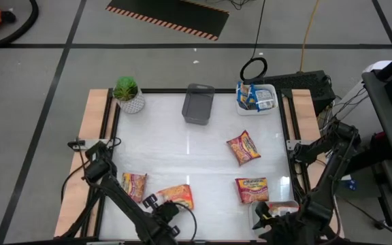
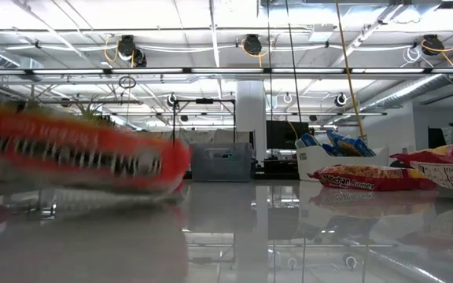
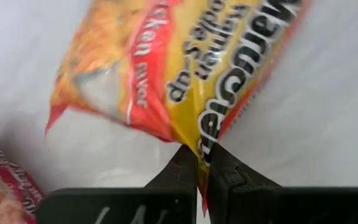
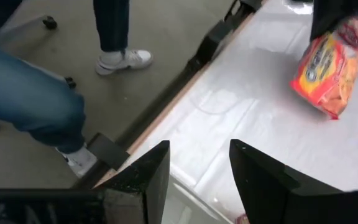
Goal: Sort Maruchan noodles
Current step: Put the orange noodle pack into the gray bin
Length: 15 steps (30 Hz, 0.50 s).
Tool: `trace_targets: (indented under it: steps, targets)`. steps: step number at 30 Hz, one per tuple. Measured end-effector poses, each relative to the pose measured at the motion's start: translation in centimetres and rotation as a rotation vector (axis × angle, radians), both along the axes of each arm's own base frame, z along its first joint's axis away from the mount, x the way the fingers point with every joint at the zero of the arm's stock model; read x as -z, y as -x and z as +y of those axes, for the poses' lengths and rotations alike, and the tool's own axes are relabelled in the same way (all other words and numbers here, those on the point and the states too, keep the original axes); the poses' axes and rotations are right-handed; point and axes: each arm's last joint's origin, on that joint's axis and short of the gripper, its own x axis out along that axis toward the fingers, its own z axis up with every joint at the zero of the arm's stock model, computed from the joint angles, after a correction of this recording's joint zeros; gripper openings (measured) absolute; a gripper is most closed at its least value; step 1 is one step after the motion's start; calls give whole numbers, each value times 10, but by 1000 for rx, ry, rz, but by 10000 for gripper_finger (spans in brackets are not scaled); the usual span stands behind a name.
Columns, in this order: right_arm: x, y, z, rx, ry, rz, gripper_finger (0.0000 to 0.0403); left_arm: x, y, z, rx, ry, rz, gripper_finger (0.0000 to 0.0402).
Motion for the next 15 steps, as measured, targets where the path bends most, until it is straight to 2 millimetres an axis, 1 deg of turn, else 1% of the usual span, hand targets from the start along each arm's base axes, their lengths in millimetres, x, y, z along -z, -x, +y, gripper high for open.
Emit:
trace_targets:
  steps: [3,7,11,15]
  targets:
    - [6,-4,-4,16,16,10,160,-12,1,2,-14,-20,-79,7]
    - [7,-8,-7,34,15,10,160,-27,-1,3,-13,-27,-179,6]
    - [4,-13,-4,28,-29,-23,160,-30,-3,3,-7,-26,-229,5]
    - [-2,-16,1,-51,-39,-105,160,-31,-5,3,-9,-21,-245,5]
